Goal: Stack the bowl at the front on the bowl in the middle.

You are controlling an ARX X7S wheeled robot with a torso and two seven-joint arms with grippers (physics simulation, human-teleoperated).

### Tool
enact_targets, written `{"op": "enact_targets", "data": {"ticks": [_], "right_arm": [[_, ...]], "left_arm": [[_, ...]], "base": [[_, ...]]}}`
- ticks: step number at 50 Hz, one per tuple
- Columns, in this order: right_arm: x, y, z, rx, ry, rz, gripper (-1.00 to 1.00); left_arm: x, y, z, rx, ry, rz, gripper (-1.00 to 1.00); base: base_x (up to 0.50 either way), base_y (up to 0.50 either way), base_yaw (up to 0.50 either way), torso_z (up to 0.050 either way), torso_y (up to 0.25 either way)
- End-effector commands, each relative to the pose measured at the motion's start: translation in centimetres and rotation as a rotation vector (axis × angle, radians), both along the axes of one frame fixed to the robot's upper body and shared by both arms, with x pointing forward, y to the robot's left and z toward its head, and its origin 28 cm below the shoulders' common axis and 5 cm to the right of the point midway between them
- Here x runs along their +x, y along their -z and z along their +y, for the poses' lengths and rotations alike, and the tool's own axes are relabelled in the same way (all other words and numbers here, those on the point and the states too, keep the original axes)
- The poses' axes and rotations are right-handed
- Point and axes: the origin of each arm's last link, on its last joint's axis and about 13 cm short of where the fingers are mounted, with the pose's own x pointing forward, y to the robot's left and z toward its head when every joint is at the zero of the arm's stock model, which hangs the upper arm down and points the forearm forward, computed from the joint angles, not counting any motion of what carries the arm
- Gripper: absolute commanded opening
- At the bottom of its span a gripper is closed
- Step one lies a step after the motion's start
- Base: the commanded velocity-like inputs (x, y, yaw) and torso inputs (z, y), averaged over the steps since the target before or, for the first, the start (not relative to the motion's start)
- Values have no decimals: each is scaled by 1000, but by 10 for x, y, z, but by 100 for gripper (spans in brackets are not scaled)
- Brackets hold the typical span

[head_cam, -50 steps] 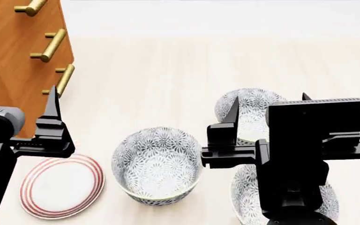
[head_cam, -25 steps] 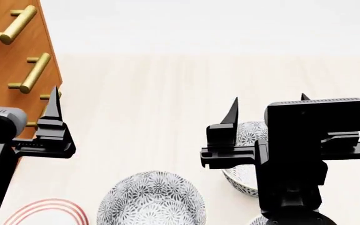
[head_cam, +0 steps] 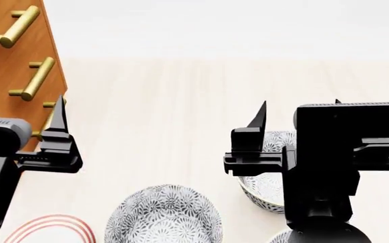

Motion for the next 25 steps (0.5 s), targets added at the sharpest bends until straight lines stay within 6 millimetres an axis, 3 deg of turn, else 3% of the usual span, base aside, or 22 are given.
{"op": "enact_targets", "data": {"ticks": [1,5,16,18,25], "right_arm": [[8,-11,-8,59,28,41,100],[15,-23,-15,58,81,42,100],[39,-31,-35,180,69,83,100],[43,-33,-38,219,64,206,100],[58,-39,-49,254,52,328,100]], "left_arm": [[0,1,0,3,2,4,100],[0,-1,0,0,0,3,100],[1,1,0,3,2,7,100],[1,1,0,4,2,7,100],[3,2,0,6,0,14,100]], "base": [[0,0,0,0,0],[0,0,0,0,0],[0,0,0,0,0],[0,0,0,0,0],[0,0,0,0,0]]}}
